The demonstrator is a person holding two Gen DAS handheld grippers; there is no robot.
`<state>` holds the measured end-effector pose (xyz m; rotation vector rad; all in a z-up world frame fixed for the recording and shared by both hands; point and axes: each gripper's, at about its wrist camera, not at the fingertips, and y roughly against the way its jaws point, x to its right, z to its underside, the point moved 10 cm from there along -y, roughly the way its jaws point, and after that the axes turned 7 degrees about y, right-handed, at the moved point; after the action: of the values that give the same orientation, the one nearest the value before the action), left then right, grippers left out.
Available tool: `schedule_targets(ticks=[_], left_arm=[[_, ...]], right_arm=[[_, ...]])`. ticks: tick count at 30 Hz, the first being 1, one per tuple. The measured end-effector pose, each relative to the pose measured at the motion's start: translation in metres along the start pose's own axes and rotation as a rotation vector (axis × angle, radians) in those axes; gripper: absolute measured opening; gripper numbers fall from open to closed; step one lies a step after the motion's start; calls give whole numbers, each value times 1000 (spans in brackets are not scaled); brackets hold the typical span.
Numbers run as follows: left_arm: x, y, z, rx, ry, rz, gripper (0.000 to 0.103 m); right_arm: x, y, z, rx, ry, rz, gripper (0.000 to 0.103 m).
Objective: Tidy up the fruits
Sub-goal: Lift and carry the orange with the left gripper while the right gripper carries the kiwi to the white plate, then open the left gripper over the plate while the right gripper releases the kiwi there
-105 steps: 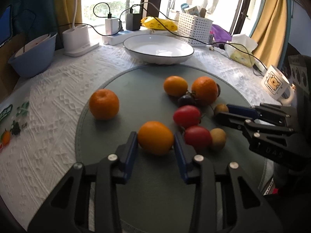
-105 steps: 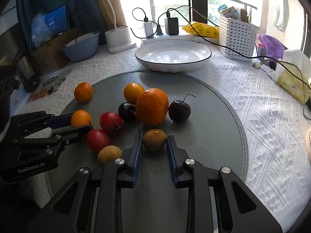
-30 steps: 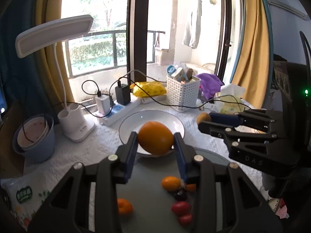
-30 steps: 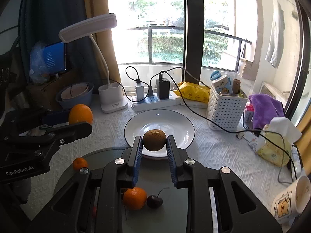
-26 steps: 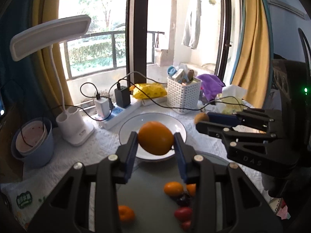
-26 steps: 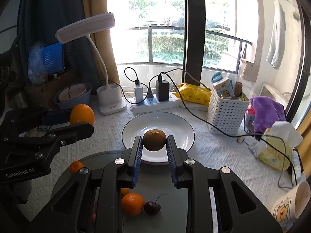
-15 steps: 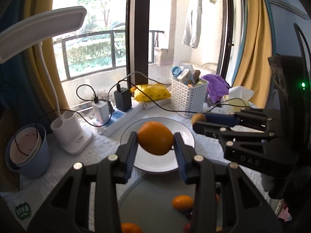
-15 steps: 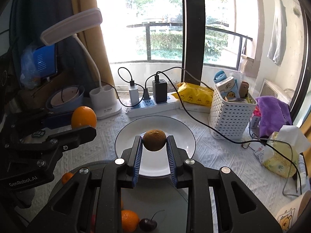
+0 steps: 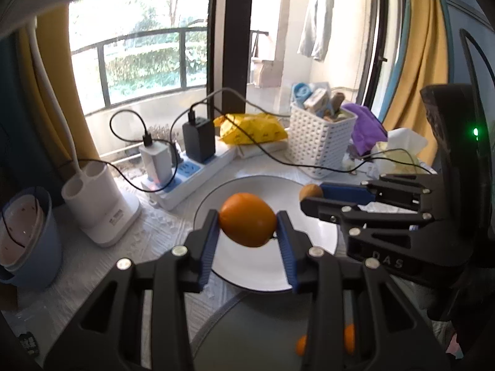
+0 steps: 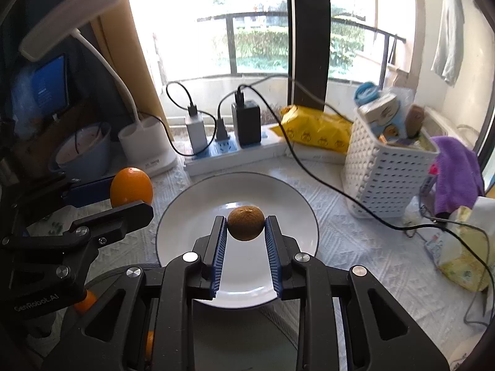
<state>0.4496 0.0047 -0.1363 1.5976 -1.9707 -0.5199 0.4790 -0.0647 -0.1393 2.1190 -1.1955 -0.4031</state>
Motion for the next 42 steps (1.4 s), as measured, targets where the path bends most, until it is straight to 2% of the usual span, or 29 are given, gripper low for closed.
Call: schedule_targets(ticks=[16,27,36,42], left_arm=[[-9,-48,5,-96,51,15,38],[-11,-70,4,-132,84,25,38],[-14,-76,7,-157,99,22,39],[-14,-68,1,-137,95,13,39]], right_arm=[[34,-46,0,-38,-67,50,27],[32,-66,6,-67,-73,40,27],[37,-70,8,-71,-87,50,27],[39,-70,7,-77,-94,56,28]])
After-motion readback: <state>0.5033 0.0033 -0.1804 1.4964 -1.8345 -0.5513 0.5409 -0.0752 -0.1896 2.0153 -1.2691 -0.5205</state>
